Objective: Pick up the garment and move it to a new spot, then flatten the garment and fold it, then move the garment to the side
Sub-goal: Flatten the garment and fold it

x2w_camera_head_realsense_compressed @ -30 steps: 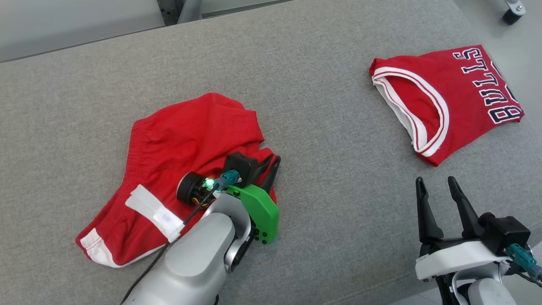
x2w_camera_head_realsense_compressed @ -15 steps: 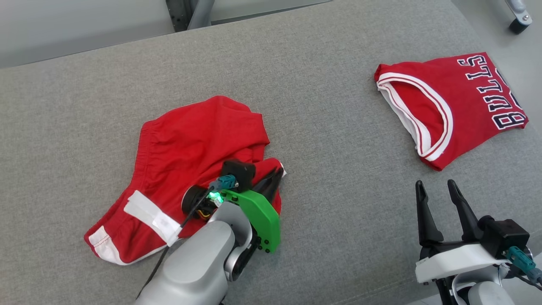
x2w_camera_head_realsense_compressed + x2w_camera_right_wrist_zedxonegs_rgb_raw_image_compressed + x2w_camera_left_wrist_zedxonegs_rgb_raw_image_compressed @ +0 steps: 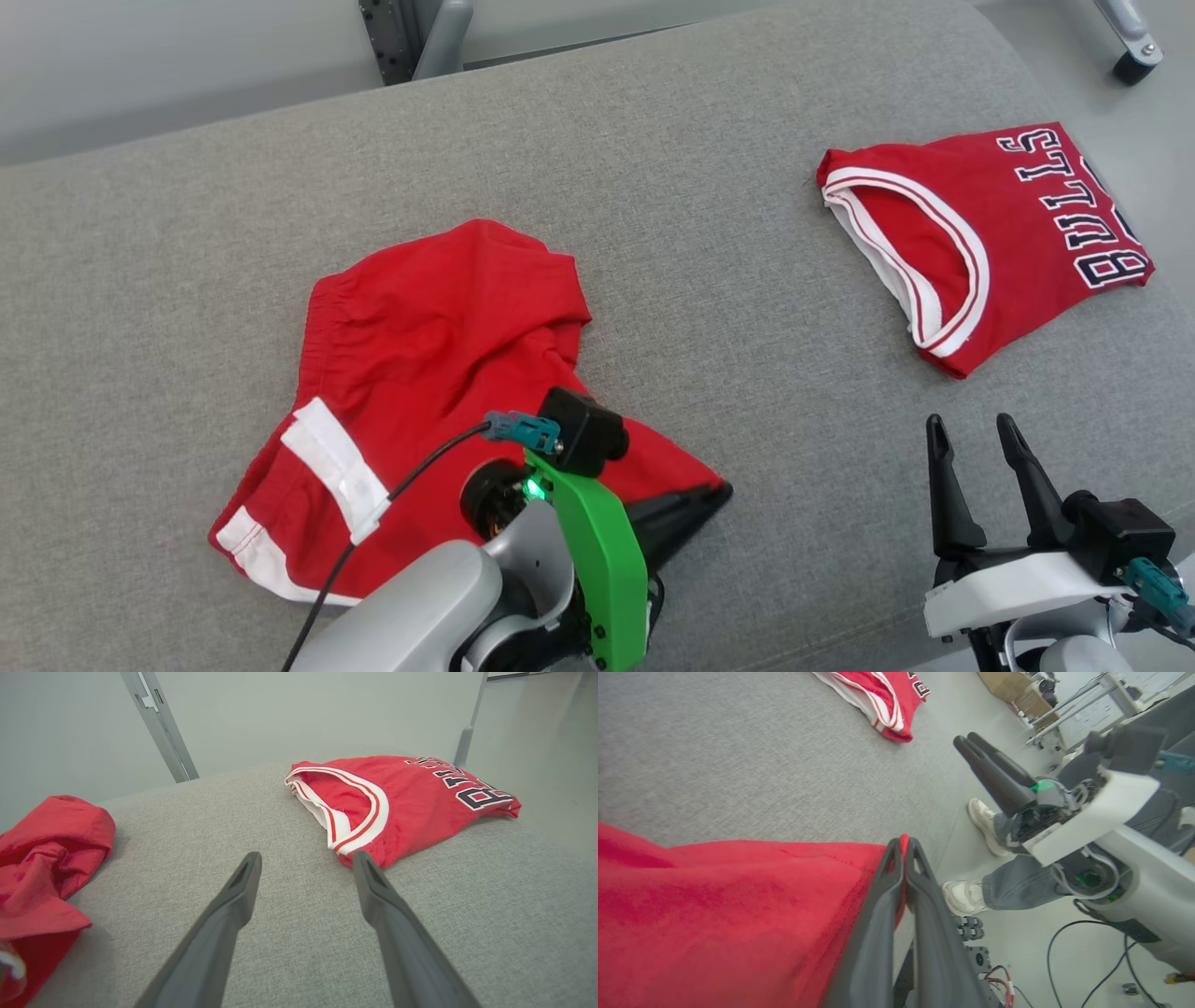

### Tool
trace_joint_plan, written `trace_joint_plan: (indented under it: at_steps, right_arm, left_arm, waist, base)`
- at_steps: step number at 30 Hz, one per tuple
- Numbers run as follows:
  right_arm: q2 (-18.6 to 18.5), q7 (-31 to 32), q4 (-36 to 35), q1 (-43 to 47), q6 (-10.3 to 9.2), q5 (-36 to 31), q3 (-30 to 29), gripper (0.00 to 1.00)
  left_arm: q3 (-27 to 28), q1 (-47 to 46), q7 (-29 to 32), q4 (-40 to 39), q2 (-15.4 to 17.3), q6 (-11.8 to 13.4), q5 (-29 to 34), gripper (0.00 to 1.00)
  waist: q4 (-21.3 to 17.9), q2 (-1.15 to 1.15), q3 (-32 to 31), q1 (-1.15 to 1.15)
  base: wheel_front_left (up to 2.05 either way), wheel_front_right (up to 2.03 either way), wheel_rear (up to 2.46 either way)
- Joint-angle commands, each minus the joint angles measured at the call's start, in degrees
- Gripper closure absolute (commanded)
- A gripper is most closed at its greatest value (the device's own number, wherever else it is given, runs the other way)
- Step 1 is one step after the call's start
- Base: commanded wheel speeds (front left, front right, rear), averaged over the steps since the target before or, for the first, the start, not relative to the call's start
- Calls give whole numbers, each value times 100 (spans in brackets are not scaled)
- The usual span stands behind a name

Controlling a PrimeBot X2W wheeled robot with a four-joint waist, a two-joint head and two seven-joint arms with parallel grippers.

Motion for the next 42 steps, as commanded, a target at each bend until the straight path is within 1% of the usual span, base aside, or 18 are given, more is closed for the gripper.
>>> trace_joint_plan:
  at_steps: [1, 3, 5, 7, 9, 13, 18, 20, 26, 28, 29, 30, 32, 33, 37, 39, 42]
  right_arm:
    - [-11, 0, -9, -35, -2, 21, 6, 0]
    - [-11, 0, -16, -86, -2, 26, 32, 0]
    - [-12, 0, -24, -128, -2, 30, 46, 0]
    - [-11, 0, -24, -161, -2, 23, 78, 0]
    - [-11, 0, -26, -187, -2, 25, 99, 0]
    - [-12, 0, -22, -301, -2, 32, 179, 0]
    - [-12, 0, -4, -387, -2, 47, 211, 0]
    - [-12, 0, 3, -385, -2, 61, 189, 0]
    - [-12, 0, 43, -317, -2, 107, 162, 0]
    - [-12, 0, 52, -291, -2, 126, 137, 0]
    - [-12, 0, 52, -281, -2, 127, 129, 0]
    - [-12, 0, 52, -270, -2, 118, 119, 0]
    - [-12, 0, 39, -244, -2, 74, 87, 0]
    - [-12, 0, 9, -233, -2, 16, 44, 0]
    - [-12, 0, -128, -180, -2, -91, -76, 0]
    - [-13, 0, -226, -141, -2, -144, -170, 0]
    - [-13, 0, -408, -98, -2, -227, -313, 0]
  left_arm:
    - [-12, 151, 470, -505, 198, -60, -468, 100]
    - [31, 127, 885, -858, 400, -47, -804, 100]
    - [121, -23, 1122, -924, 520, 29, -960, 100]
    - [154, -269, 1205, -733, 540, 107, -801, 100]
    - [130, -393, 1208, -576, 504, 112, -691, 100]
    - [145, -963, 1013, 399, 229, 193, -287, 100]
    - [-58, -1585, 543, 1707, -6, 95, 430, 100]
    - [-132, -1728, 326, 2114, -105, 45, 642, 100]
    - [-348, -1872, -217, 3047, -332, -132, 847, 100]
    - [-408, -1877, -412, 3227, -420, -151, 893, 69]
    - [-399, -1892, -540, 3278, -468, -161, 906, 8]
    - [-395, -1905, -664, 3314, -497, -168, 920, 0]
    - [-374, -1921, -888, 3376, -545, -174, 952, 0]
    - [-307, -1898, -1166, 3357, -600, -117, 976, 0]
    - [-72, -1651, -1875, 3058, -628, 71, 909, 0]
    - [48, -1490, -2256, 2776, -543, 202, 908, 0]
    - [174, -1119, -2752, 2264, -319, 443, 1012, 0]
  waist:
    - [-15, 29, 58, 0]
    - [-35, 29, 123, 0]
    - [-51, 29, 196, 0]
    - [-78, 29, 276, 0]
    - [-98, 29, 316, 0]
    - [-197, 29, 486, 0]
    - [-365, 29, 637, 0]
    - [-407, 29, 665, 0]
    - [-450, 29, 647, 0]
    - [-421, 29, 607, 0]
    - [-396, 29, 580, 0]
    - [-368, 29, 544, 0]
    - [-302, 29, 479, 0]
    - [-225, 29, 403, 0]
    - [-50, 29, 205, 0]
    - [54, 29, 119, 0]
    - [259, 29, 4, 0]
  base:
    - [0, 0, 0]
    - [0, 0, 0]
    - [0, 0, 0]
    - [0, 0, 0]
    - [0, 0, 0]
    - [0, 0, 0]
    - [0, 0, 0]
    - [0, 0, 0]
    - [0, 0, 0]
    - [0, 0, 0]
    - [0, 0, 0]
    - [0, 0, 0]
    - [0, 0, 0]
    - [0, 0, 0]
    - [0, 0, 0]
    - [0, 0, 0]
    - [0, 0, 0]
